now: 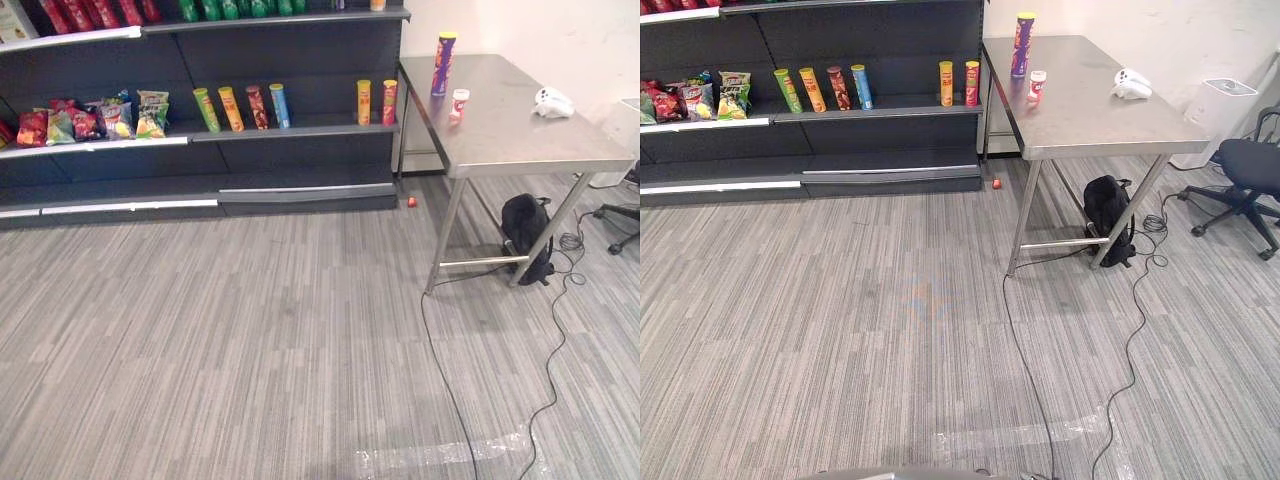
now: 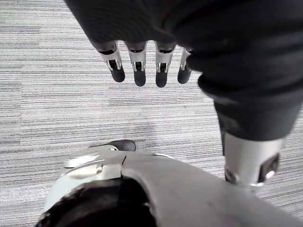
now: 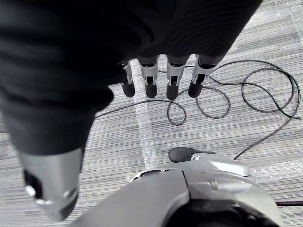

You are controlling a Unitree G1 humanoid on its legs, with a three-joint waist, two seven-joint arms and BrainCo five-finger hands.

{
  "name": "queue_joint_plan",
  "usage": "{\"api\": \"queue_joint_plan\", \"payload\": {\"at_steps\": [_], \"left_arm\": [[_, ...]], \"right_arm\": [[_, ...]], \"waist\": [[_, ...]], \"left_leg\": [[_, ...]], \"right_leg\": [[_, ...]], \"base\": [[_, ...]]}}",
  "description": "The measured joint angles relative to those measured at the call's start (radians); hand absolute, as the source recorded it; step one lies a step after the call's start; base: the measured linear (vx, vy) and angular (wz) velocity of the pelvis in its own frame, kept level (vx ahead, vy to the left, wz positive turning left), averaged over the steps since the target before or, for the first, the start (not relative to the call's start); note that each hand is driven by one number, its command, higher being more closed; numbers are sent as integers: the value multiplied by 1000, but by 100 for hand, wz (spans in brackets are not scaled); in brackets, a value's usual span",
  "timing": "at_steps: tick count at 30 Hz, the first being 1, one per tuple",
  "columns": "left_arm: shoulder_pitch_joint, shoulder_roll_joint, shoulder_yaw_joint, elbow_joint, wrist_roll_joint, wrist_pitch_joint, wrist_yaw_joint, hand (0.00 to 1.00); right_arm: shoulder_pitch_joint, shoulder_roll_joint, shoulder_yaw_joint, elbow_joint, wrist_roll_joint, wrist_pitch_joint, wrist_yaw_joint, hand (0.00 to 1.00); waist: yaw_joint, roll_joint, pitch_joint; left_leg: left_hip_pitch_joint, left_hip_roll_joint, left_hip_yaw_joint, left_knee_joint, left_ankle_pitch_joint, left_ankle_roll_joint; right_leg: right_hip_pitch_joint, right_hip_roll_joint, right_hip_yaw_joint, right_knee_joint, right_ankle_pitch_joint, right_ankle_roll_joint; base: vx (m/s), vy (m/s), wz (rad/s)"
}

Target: Put the gum and the chips on the shelf.

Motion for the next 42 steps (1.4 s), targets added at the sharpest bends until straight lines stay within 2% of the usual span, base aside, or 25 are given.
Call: {"api": "queue_joint_plan", "payload": {"at_steps": [5, 21, 24, 28, 42], "left_arm": [[-7, 1, 0, 0, 0, -1, -1, 0], [-6, 1, 2, 0, -7, -1, -1, 0], [-6, 0, 10, 2, -9, -1, -3, 0], [-7, -2, 33, 17, -9, -1, -11, 0], [-12, 1, 31, 18, -12, 0, -11, 0]], "right_arm": [[-17, 0, -2, 1, 1, 0, 0, 0], [-14, -1, 8, -2, 23, -12, 10, 0], [-10, -2, 5, -3, 61, -11, 22, 0], [-11, -2, 3, -3, 60, -11, 42, 0], [-17, -2, 6, -3, 60, -10, 37, 0]], "waist": [[1, -2, 20], [1, -6, 24], [1, -6, 24], [2, -8, 25], [3, -13, 34]], "left_leg": [[15, 2, 6, -13, 0, -1], [23, 6, 23, -16, -1, -3], [29, 7, 24, -15, -5, -8], [38, 7, 26, -16, -6, -11], [17, 8, 17, -12, -3, -11]], "right_leg": [[5, 2, 1, -3, -3, 5], [9, 6, 12, -8, -1, 2], [17, 7, 12, -12, -1, 2], [26, 7, 12, -13, -1, 3], [14, 8, 3, -13, 0, 2]], "base": [[-23, -6, -3], [-7, -2, -1], [0, 0, 0], [-26, -6, 0], [-11, -3, 1]]}}
